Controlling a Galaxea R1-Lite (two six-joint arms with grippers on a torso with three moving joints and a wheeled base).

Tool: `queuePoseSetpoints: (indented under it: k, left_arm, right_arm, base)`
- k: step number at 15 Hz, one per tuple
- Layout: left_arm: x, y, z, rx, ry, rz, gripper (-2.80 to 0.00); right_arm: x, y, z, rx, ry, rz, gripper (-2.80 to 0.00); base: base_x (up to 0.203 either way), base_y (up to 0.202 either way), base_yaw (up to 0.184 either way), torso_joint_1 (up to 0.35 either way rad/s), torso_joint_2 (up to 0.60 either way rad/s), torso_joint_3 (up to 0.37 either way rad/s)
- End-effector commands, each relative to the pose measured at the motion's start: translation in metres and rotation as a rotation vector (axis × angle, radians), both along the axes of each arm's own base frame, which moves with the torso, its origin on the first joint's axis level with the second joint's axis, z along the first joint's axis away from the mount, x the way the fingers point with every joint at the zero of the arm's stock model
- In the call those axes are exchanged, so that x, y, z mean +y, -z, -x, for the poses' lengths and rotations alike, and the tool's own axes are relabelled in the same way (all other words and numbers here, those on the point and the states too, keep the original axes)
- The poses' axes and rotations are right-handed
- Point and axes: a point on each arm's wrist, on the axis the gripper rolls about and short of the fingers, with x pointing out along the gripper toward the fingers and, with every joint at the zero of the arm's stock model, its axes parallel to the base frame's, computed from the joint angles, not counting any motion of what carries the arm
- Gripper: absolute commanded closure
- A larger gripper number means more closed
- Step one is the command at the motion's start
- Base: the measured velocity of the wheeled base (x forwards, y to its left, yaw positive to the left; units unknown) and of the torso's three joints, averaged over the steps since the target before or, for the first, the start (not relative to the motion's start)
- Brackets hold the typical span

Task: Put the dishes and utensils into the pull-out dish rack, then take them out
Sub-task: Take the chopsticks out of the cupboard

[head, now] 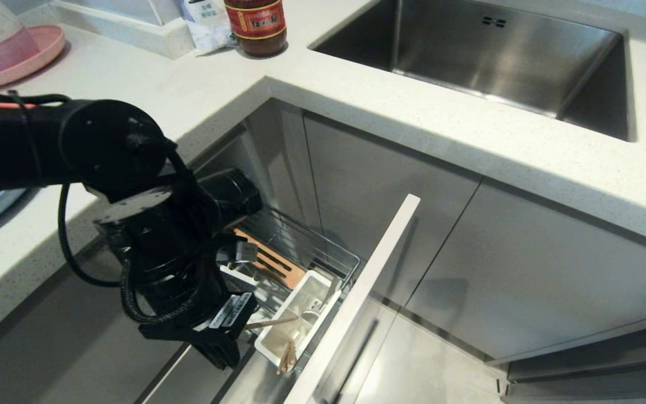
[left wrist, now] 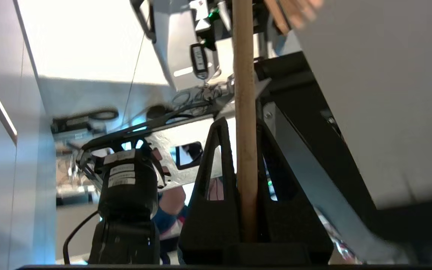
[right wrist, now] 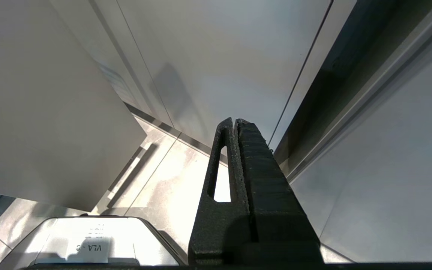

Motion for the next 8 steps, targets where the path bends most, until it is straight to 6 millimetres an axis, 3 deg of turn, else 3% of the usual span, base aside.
queuePoseSetpoints:
  k: [1,8]
  left_arm:
    - [0.009,-0.028,0.027,-0.066,0.029,0.050,0.00]
    - [0.047,-0.090,0.094,-0.220,0.084,0.153,0.00]
  right_arm:
    - [0.000,0.000,0.000,-0.002,-0.001,0.000,0.00]
    - [0.000,0.000,0.000,-0.003,0.000,0.000,0.00]
  base:
    - [0.000,0.000,0.000,0.000,0.00,0.000]
    - [0.000,0.000,0.000,0.000,0.00,0.000]
